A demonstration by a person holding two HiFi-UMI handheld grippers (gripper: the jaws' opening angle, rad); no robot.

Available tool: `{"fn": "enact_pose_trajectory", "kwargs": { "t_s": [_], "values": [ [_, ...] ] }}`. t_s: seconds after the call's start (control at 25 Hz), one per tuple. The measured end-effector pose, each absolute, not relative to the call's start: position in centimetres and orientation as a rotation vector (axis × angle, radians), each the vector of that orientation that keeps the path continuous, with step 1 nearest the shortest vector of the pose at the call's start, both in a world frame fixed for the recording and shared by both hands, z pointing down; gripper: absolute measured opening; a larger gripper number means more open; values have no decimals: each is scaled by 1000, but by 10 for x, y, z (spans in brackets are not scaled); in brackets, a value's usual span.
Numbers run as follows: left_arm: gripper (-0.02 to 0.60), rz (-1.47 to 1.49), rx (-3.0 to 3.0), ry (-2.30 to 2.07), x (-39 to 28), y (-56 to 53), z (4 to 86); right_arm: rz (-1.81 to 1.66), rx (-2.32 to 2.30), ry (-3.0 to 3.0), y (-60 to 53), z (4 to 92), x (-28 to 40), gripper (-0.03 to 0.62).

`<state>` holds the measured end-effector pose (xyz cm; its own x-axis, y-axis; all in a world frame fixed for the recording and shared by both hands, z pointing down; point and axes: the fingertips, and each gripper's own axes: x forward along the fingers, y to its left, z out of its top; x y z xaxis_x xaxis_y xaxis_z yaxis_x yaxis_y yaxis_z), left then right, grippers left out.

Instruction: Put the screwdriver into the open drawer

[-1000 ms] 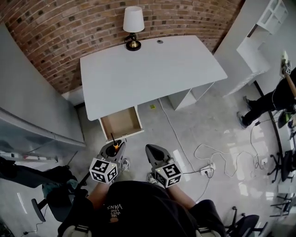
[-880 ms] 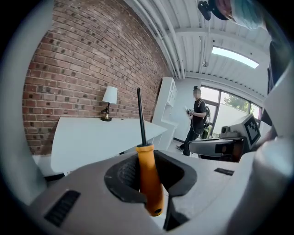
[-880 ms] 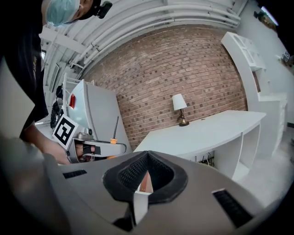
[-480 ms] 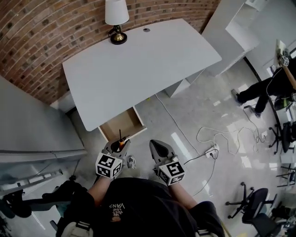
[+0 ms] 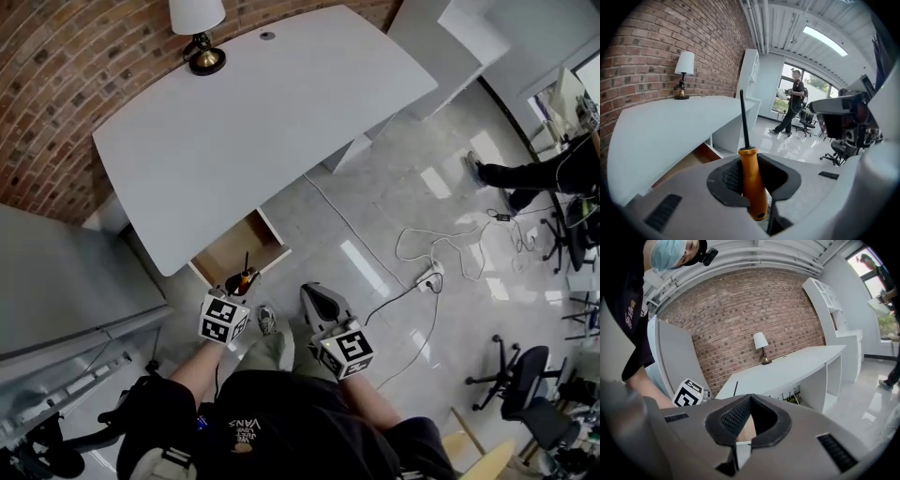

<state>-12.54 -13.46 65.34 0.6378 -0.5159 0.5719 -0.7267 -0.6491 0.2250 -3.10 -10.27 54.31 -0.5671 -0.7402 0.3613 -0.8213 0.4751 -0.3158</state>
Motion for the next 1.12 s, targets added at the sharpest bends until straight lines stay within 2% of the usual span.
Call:
{"fn": "enact_pose_trajectory", "kwargs": {
  "t_s": [0.64,1.12],
  "values": [
    [67,891,2276,-994,-107,-209,794,819,1189,-2562,-129,610,-17,-5],
    [67,1048,2050,-1014,-118,-234,874,951,1148,-2531,-130,647,1,-5]
  ]
}}
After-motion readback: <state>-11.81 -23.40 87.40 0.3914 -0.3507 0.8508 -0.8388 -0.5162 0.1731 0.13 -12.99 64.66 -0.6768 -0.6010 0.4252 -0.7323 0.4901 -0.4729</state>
